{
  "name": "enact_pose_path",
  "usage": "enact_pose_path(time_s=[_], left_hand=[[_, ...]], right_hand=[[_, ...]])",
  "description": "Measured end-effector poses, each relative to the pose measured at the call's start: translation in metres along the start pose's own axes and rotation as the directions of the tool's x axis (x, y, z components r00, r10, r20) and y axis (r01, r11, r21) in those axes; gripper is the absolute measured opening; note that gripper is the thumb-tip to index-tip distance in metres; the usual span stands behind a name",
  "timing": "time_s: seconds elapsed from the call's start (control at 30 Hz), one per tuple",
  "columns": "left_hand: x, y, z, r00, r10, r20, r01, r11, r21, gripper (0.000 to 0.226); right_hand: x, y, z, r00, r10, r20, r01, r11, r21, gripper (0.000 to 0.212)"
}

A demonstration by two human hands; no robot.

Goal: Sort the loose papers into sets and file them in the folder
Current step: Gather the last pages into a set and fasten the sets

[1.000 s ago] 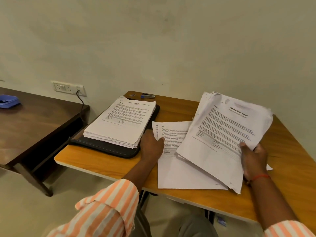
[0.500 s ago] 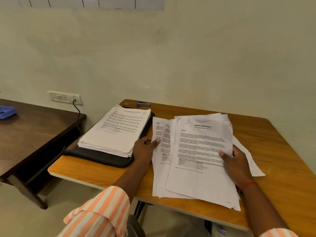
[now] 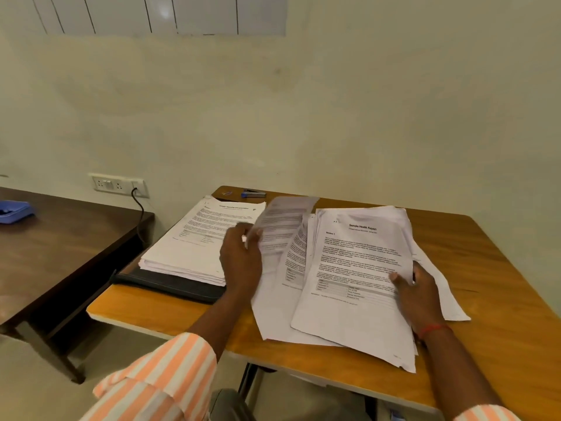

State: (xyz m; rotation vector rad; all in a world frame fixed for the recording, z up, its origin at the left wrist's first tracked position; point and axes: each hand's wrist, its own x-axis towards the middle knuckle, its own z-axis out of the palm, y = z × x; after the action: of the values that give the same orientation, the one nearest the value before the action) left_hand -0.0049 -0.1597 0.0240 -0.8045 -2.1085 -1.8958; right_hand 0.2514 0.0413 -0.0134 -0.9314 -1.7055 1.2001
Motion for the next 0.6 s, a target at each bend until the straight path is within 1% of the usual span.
enact_pose_path(time_s=[0.07, 0.17, 0.3, 0.37, 0.43, 0.5, 0.53, 0.6], left_hand=[[0.020, 0.013, -0.008, 0.996, 0.059, -0.071, -0.055, 0.997, 0.050, 0.016], [0.055, 0.029, -0.026, 0.979, 0.057, -0.198, -0.048, 0.998, 0.051, 0.015], [0.105, 0.056, -0.053, 0.902, 0.039, -0.431, -0.017, 0.998, 0.056, 0.011], [0.124, 0.066, -0.065, 0.870, 0.003, -0.492, -0.002, 1.000, 0.002, 0.009], [0.135, 0.063, -0.070, 0.870, -0.054, -0.491, 0.021, 0.997, -0.074, 0.006], [0.134, 0.054, -0.067, 0.892, -0.126, -0.433, 0.078, 0.989, -0.127, 0.002], [0.129, 0.048, -0.063, 0.907, -0.132, -0.401, 0.093, 0.989, -0.114, 0.003], [0.106, 0.034, -0.049, 0.953, -0.097, -0.288, 0.085, 0.995, -0.051, 0.007]], right_hand=[[0.000, -0.001, -0.001, 1.000, 0.006, -0.007, -0.006, 1.000, 0.026, 0.034], [-0.001, -0.003, -0.003, 0.999, 0.021, -0.036, -0.017, 0.995, 0.103, 0.034], [-0.002, -0.004, -0.008, 0.996, 0.045, -0.077, -0.030, 0.981, 0.192, 0.033], [-0.001, -0.005, -0.010, 0.994, 0.061, -0.092, -0.040, 0.974, 0.223, 0.032], [-0.002, -0.005, -0.012, 0.993, 0.076, -0.091, -0.051, 0.967, 0.250, 0.031], [-0.003, -0.005, -0.014, 0.993, 0.081, -0.087, -0.055, 0.962, 0.269, 0.031], [-0.003, -0.007, -0.012, 0.993, 0.076, -0.085, -0.050, 0.960, 0.275, 0.030], [-0.003, -0.008, -0.012, 0.993, 0.069, -0.097, -0.037, 0.955, 0.293, 0.031]])
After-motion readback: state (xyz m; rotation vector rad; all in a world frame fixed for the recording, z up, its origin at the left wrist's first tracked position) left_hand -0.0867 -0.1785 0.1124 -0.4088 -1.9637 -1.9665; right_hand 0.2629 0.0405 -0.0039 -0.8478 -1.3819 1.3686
